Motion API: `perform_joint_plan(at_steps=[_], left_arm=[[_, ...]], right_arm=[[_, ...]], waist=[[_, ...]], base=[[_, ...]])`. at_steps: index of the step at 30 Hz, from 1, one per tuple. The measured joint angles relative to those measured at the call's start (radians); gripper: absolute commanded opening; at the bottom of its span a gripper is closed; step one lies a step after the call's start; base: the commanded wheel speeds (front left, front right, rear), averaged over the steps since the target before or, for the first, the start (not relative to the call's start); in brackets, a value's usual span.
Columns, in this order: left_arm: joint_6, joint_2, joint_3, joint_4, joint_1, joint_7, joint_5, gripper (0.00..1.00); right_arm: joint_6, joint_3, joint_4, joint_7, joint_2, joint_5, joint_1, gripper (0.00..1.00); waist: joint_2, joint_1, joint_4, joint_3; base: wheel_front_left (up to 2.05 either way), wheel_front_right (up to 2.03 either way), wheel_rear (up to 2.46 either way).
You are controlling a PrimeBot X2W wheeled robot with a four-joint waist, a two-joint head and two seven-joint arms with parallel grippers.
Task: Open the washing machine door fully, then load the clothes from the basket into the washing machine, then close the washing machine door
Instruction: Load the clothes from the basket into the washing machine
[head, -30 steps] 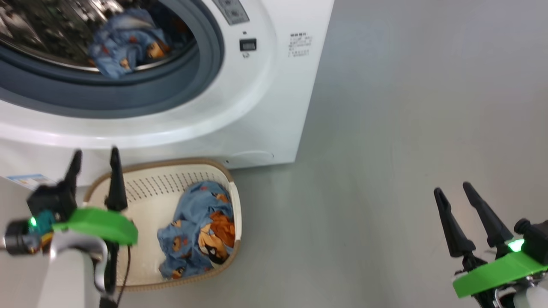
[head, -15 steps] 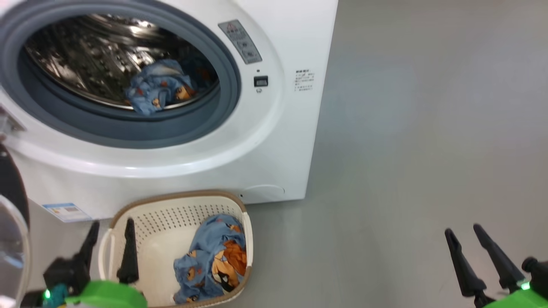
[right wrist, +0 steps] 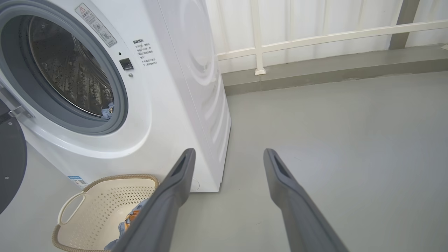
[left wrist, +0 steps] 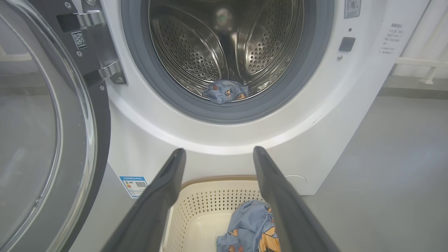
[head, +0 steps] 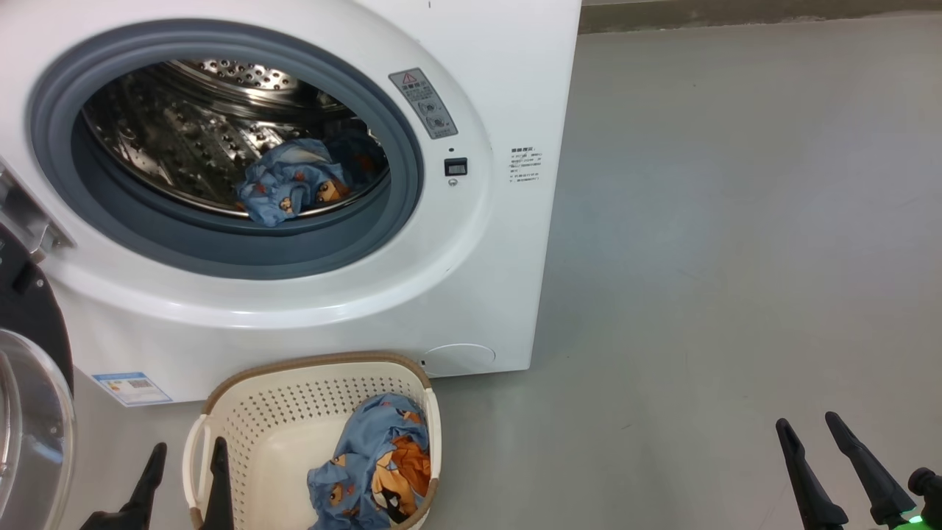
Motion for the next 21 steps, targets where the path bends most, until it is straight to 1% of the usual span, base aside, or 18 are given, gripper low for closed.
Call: perform_joint_plan(at_steps=[11,21], left_arm=[[0.018,0.003,-0.033,0.004,0.001,0.000,-0.021,1.00],[0.022,0.004,-0.077,0.089,-0.004,0.001,-0.075,1.00]], right_arm=[[0.000,0.001,-0.004,0.000,0.003,-0.003,-0.001,1.00],[0.000,0.005,-0.012,0.000,0.020,-0.003,-0.013,1.00]], waist=[[0.0000,0.0000,-0.004,0.008],[0.0000,0.0001,-0.014,0.048]], base=[[0.00,0.00,0.00],[0.00,0.00,0.00]])
